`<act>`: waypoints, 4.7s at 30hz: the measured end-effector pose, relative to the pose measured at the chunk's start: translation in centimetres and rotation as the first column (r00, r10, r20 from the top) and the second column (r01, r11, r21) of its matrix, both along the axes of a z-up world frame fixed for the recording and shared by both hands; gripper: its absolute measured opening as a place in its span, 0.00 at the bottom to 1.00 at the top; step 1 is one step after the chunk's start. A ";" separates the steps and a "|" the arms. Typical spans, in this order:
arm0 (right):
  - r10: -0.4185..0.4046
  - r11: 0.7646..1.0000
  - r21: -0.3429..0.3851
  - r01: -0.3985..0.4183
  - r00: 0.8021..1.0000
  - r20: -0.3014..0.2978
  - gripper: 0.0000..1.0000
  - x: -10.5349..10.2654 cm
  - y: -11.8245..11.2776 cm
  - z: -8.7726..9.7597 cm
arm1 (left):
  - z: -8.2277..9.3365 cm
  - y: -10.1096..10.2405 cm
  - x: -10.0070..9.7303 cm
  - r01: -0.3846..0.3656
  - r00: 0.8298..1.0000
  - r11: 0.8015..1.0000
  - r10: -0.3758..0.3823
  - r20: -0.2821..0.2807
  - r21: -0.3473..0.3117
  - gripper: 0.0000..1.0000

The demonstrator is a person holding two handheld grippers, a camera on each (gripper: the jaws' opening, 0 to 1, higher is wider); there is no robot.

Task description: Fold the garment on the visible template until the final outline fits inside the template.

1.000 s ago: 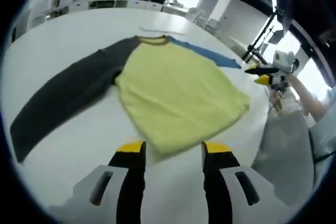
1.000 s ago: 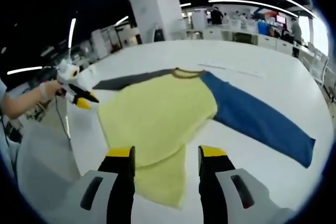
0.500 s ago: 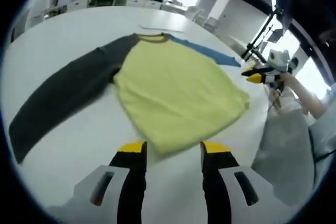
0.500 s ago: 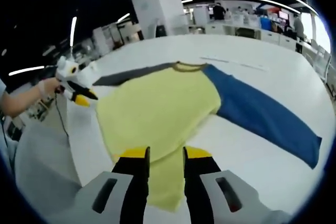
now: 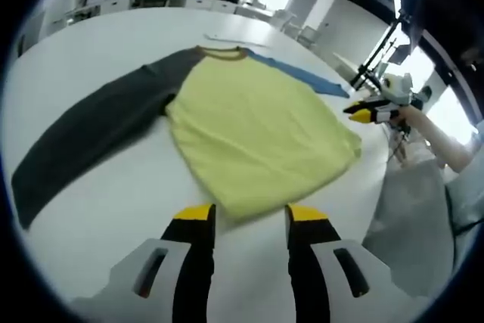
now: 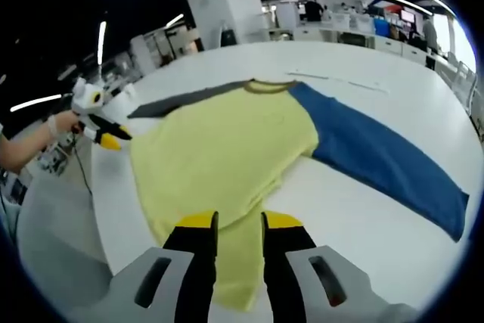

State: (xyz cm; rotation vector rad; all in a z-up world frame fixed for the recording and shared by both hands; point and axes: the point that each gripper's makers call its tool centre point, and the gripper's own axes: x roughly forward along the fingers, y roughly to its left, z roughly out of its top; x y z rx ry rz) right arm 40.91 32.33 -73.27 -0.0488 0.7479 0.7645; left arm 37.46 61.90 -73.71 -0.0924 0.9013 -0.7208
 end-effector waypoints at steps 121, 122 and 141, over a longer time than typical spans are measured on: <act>-0.007 1.000 -0.025 0.009 0.994 0.106 0.02 2.8 -2.9 4.6 | 7.0 -0.1 4.7 -0.003 0.995 0.994 0.014 0.103 -0.107 0.00; -0.008 1.000 -0.023 0.010 0.994 0.108 0.02 3.0 -2.8 4.7 | 7.0 -0.1 4.8 -0.003 0.994 0.994 0.014 0.105 -0.106 0.00; -0.037 0.998 -0.052 0.045 0.990 0.139 0.02 7.6 -4.0 4.6 | 6.3 1.0 10.0 -0.096 0.982 0.988 0.113 0.150 -0.117 0.00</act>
